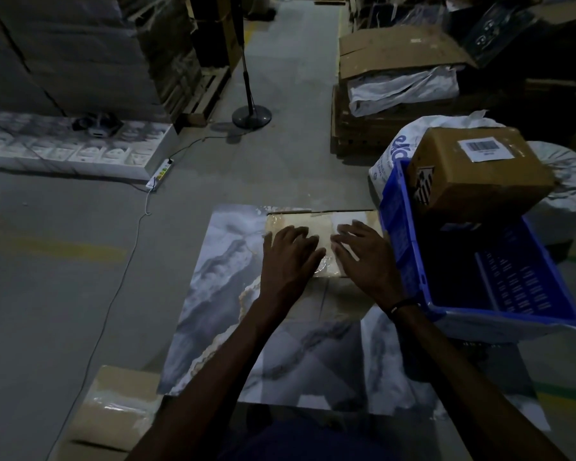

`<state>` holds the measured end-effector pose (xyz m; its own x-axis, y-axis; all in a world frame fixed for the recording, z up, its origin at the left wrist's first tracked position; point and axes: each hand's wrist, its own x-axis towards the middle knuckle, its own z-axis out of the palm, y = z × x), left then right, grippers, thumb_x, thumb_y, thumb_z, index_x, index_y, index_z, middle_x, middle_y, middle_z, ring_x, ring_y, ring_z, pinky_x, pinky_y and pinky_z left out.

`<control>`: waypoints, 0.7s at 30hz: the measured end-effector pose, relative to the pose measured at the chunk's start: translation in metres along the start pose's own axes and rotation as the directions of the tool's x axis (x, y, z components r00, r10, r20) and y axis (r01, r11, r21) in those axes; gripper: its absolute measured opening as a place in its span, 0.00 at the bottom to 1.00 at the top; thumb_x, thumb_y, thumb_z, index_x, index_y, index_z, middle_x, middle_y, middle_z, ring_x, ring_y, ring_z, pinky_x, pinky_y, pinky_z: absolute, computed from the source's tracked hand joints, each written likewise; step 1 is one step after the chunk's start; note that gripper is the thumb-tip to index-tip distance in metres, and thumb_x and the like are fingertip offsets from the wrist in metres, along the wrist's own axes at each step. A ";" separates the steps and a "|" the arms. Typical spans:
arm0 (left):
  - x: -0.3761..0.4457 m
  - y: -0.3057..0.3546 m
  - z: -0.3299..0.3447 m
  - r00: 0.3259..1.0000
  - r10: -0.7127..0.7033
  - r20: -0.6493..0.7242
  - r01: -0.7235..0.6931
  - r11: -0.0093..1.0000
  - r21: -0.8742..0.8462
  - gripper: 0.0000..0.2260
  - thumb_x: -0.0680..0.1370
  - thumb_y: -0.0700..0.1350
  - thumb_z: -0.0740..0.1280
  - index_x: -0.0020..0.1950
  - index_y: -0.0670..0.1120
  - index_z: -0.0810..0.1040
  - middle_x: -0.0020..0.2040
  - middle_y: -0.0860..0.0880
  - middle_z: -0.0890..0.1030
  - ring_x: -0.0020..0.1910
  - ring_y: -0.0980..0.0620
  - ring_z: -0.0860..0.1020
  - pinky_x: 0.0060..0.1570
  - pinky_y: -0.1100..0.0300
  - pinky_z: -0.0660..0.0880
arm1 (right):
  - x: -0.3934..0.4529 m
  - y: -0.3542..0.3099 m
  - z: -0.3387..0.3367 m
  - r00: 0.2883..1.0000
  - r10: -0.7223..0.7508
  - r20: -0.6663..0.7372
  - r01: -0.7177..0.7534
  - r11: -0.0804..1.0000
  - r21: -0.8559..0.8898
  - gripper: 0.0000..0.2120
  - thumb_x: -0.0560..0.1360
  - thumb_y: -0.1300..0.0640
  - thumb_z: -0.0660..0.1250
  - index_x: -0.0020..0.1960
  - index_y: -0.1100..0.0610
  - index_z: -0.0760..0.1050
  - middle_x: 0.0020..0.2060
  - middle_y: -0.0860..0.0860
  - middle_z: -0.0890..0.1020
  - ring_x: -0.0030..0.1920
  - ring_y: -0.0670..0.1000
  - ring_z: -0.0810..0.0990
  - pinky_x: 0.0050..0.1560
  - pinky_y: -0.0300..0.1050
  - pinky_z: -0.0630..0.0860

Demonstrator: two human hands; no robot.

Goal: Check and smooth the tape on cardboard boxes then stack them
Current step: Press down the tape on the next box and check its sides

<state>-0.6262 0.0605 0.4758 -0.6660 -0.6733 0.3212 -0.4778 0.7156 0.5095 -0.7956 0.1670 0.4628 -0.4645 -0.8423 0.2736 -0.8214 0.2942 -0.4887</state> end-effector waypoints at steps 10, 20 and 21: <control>0.002 -0.002 -0.001 0.999 0.000 -0.050 -0.007 0.988 -0.152 0.10 0.78 0.54 0.72 0.52 0.50 0.88 0.56 0.51 0.85 0.57 0.51 0.80 0.57 0.45 0.74 | -0.004 0.001 -0.003 0.999 -0.023 -0.028 0.025 0.997 0.068 0.16 0.78 0.42 0.63 0.58 0.47 0.84 0.62 0.43 0.83 0.71 0.46 0.74 0.68 0.69 0.69; -0.004 -0.004 -0.006 1.000 0.001 -0.024 -0.007 0.964 -0.265 0.07 0.76 0.51 0.75 0.50 0.49 0.88 0.56 0.53 0.86 0.58 0.57 0.78 0.59 0.46 0.74 | -0.006 0.004 -0.015 0.982 -0.175 -0.078 0.185 0.971 0.149 0.08 0.74 0.53 0.74 0.52 0.54 0.86 0.53 0.50 0.87 0.60 0.51 0.81 0.63 0.57 0.77; -0.004 -0.004 -0.007 1.000 0.002 -0.014 -0.006 0.966 -0.257 0.09 0.77 0.53 0.74 0.51 0.50 0.88 0.56 0.52 0.85 0.59 0.57 0.78 0.60 0.46 0.73 | -0.006 0.005 -0.015 0.983 -0.166 -0.077 0.177 0.971 0.160 0.08 0.74 0.54 0.75 0.52 0.54 0.86 0.53 0.50 0.87 0.60 0.50 0.81 0.64 0.57 0.76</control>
<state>-0.6176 0.0593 0.4782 -0.6587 -0.6745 0.3335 -0.3108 0.6475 0.6958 -0.8020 0.1809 0.4712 -0.3455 -0.8423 0.4137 -0.8269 0.0647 -0.5587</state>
